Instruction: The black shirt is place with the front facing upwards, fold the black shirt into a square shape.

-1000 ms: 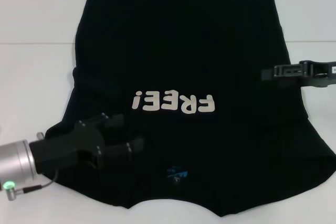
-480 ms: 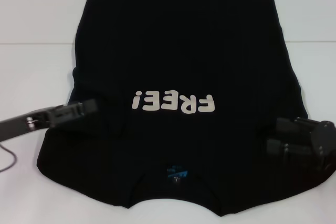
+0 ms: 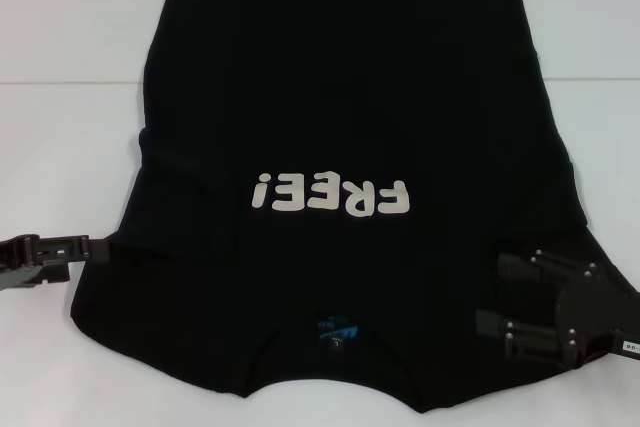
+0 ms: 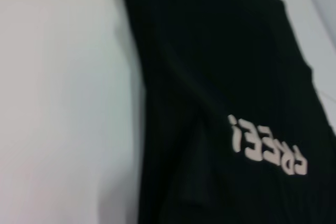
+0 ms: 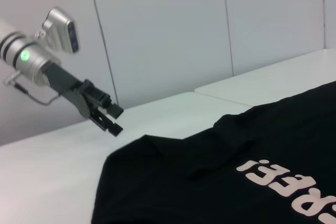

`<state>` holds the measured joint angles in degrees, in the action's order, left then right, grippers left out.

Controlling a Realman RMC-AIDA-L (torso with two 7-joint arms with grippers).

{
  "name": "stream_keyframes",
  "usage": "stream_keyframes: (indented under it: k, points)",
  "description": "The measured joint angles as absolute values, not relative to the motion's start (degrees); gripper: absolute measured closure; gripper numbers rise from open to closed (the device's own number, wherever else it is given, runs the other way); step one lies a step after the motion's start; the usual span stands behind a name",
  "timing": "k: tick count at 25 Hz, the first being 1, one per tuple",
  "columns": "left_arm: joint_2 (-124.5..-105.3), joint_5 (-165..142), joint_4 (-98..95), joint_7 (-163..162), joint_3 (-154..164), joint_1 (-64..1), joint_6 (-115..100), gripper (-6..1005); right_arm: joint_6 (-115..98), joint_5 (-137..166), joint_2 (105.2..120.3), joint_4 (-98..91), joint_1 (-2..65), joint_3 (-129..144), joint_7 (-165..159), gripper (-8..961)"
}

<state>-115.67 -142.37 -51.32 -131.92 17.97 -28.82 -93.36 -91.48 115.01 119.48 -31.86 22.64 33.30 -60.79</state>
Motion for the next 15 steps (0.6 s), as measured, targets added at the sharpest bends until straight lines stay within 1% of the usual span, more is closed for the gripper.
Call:
stream_keyframes:
  k: [9, 15]
  points:
    - [-114.03, -152.37, -50.40, -137.87, 17.74, -32.43, -94.09, 112, -89.68, 115.17, 119.58, -30.25, 23.05, 34.14, -56.54, 122]
    - [-113.94, -154.20, -49.50, -138.79, 17.85, -32.60, -92.97, 112, -89.24, 115.23, 119.65, -29.42, 22.98, 34.86, -55.11, 123]
